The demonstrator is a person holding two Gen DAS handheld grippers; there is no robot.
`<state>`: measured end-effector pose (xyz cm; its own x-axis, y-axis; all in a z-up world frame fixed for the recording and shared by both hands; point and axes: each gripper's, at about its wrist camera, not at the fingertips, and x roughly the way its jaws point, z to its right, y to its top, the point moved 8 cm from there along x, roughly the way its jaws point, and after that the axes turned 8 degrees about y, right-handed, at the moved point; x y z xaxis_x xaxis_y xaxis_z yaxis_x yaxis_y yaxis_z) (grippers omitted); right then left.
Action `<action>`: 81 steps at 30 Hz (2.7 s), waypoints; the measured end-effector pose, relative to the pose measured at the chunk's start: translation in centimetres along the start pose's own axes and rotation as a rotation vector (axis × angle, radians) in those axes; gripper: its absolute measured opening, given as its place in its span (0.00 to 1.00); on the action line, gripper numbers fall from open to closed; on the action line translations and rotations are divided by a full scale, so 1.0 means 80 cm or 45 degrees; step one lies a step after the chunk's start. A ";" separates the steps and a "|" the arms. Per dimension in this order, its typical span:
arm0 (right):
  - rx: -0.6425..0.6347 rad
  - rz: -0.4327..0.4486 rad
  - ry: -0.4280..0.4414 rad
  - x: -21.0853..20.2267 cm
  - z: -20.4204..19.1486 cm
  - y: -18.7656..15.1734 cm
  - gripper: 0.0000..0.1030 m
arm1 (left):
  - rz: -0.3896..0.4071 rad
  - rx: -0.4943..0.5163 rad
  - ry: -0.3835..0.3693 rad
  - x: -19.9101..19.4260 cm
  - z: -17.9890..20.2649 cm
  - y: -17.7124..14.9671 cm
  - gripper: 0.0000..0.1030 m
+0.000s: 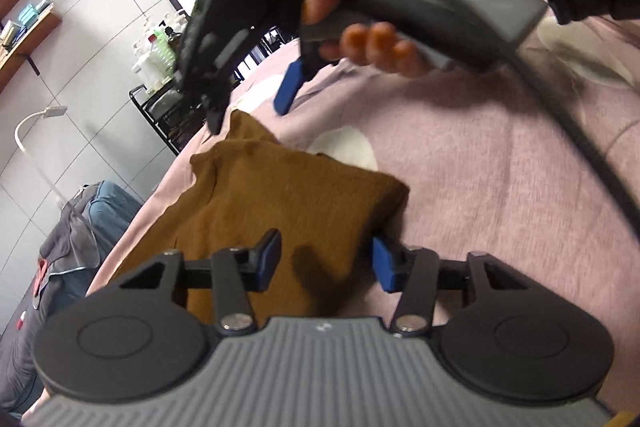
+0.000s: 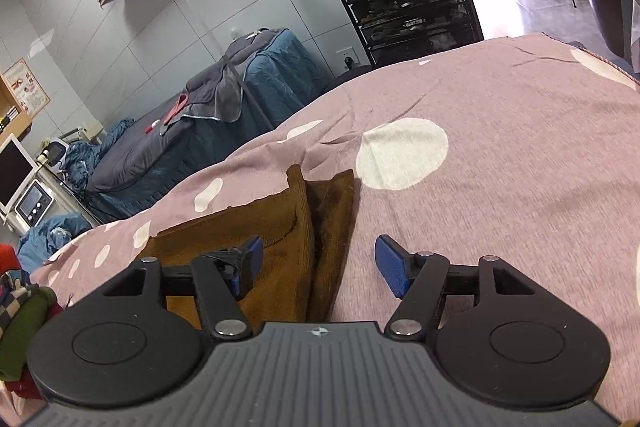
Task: Fold small clothes
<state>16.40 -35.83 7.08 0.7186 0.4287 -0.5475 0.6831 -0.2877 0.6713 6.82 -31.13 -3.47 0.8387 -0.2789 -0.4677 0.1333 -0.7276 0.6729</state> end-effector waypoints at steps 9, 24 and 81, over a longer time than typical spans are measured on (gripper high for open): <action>-0.100 -0.096 0.008 0.029 -0.013 0.006 0.92 | -0.019 -0.051 -0.033 0.012 -0.001 0.007 0.37; -0.067 -0.213 -0.005 0.050 0.000 -0.008 0.11 | -0.063 -0.187 -0.153 0.019 -0.013 0.004 0.16; 0.203 -0.201 0.370 0.158 -0.221 -0.021 0.15 | -0.106 -1.651 0.044 -0.085 -0.308 -0.245 0.03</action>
<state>22.02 -14.82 7.88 0.5515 0.6973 -0.4578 0.8107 -0.3187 0.4911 11.53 0.46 0.66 0.8140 -0.2320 -0.5326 0.5791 0.3966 0.7123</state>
